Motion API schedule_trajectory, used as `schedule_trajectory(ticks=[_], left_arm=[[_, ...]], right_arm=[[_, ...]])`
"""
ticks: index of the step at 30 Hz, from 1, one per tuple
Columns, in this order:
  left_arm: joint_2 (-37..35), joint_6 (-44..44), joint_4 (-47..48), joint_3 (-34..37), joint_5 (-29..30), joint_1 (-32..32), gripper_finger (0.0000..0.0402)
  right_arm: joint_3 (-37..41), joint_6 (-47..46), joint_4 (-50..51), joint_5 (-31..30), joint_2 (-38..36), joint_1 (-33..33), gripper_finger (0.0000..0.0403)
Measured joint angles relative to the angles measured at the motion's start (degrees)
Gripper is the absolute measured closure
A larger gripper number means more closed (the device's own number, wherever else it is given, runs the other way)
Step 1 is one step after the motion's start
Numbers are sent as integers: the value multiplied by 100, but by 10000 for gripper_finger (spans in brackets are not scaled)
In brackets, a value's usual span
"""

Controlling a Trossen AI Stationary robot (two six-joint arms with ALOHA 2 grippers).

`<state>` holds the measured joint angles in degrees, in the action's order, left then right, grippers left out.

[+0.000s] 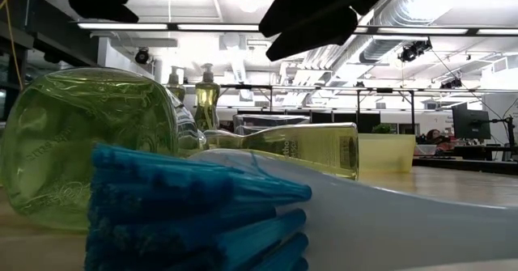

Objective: Pick & Place Kitchen Sink Supplies
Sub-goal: Put the blue sponge into the transparent bin

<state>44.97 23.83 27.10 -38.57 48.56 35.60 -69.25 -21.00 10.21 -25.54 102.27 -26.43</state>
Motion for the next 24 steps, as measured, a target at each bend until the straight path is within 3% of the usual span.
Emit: schedule_trajectory(ticks=[5,10,14,24], left_arm=[[-412,-544,-1076,691,-312,301,81],[-599,-1664,-3048,1525,-1755,340,81],[-604,-2132,-4037,1959,-2282,342,81],[-688,-2196,-4327,2153,-2473,341,81]], right_arm=[[-2,21,-117,227,181,-107,100],[0,51,-189,656,481,-153,100],[0,65,-178,923,677,-153,100],[0,79,-275,1248,1069,-204,100]])
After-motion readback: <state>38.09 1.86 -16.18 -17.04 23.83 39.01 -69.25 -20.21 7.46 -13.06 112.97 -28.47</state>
